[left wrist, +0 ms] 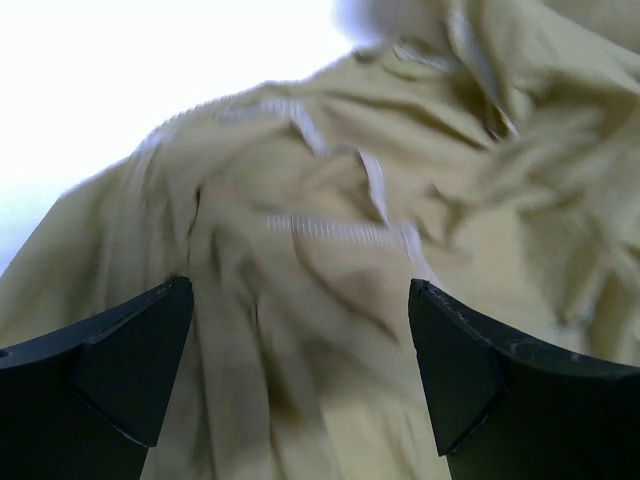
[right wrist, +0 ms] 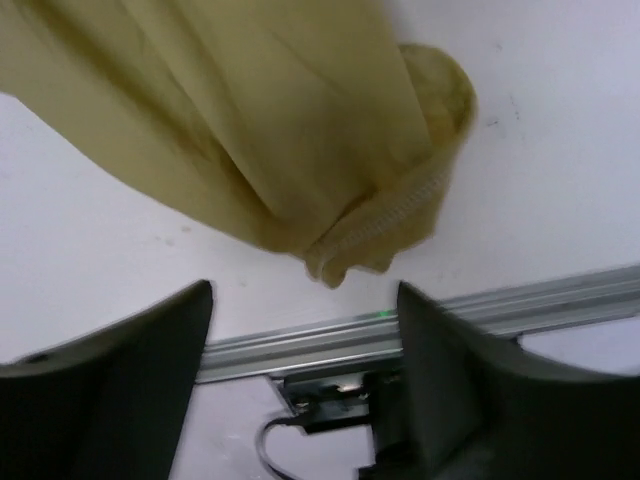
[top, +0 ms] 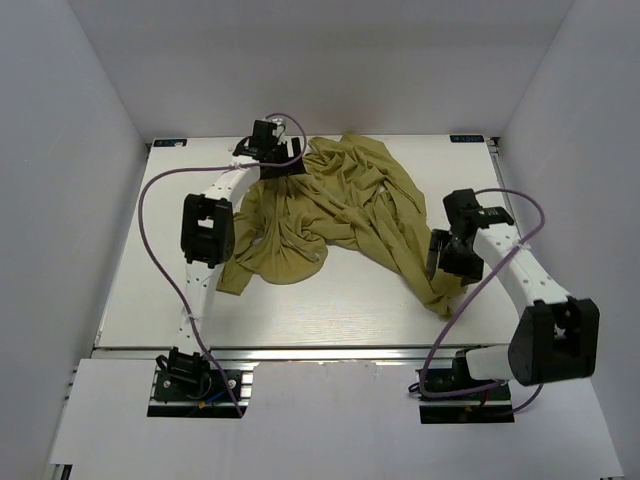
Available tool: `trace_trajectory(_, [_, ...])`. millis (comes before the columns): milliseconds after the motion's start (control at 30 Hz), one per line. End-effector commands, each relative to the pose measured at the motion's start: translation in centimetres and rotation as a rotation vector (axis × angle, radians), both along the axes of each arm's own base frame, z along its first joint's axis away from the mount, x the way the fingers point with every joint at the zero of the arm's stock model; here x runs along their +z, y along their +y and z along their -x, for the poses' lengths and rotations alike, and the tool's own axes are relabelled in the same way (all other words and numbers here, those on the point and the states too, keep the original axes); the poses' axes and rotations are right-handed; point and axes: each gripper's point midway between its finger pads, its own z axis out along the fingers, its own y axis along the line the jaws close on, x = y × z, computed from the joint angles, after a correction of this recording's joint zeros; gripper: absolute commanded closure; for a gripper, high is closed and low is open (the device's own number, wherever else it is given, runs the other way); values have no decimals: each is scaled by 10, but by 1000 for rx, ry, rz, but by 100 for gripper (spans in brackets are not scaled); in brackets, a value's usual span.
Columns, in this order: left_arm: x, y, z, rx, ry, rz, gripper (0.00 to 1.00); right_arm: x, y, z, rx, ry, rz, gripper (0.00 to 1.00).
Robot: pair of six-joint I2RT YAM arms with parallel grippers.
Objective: Zip up the jacket
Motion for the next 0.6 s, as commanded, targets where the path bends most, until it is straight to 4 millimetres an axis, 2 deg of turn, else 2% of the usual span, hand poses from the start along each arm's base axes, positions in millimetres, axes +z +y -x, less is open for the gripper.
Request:
trace_trajectory(0, [139, 5, 25, -48, -160, 36, 2, 5, 6, -22, 46, -48, -23, 15])
trace_trajectory(33, [149, 7, 36, -45, -156, 45, 2, 14, 6, -30, 60, -81, -18, 11])
trace_trajectory(67, [158, 8, 48, -41, -158, 58, 2, 20, 8, -34, 70, -108, -25, 11])
trace_trajectory(100, [204, 11, 70, -37, -224, 106, 2, 27, 10, -37, 84, -138, -36, 11])
trace_trajectory(133, [172, 15, 90, -30, -169, 108, 2, 39, 14, -44, 103, -201, -58, 11])
trace_trajectory(167, [171, 18, 107, -22, -164, 126, 2, 47, 22, -46, 149, -235, -100, 11])
trace_trajectory(200, [208, 20, 128, -13, -241, 189, 2, 56, 27, -47, 172, -281, -121, 11])
trace_trajectory(233, [163, 26, 156, 7, -137, 185, 2, 62, 32, -53, 197, -325, -140, 11])
trace_trajectory(267, [156, 27, 172, 13, -116, 207, 2, 57, 38, -49, 250, -325, -148, 11])
trace_trajectory(300, [170, 26, 193, 8, -135, 263, 2, 57, 46, -46, 288, -328, -173, 11])
trace_trajectory(333, [139, 22, 216, -14, -67, 282, 2, 54, 49, -44, 314, -326, -174, 11])
trace_trajectory(367, [132, 12, 232, -32, -44, 290, 2, 49, 58, -42, 359, -324, -174, 11])
trace_trajectory(433, [124, 0, 250, -46, -17, 323, 2, 41, 72, -45, 407, -310, -178, 11])
trace_trajectory(467, [110, -7, 261, -62, 12, 321, 2, 39, 86, -48, 449, -321, -182, 11])
trace_trajectory(500, [106, -10, 261, -61, 18, 326, 2, 37, 93, -51, 469, -316, -177, 11])
trace_trajectory(567, [94, -13, 258, -61, 66, 314, 2, 18, 100, -58, 479, -271, -100, 11])
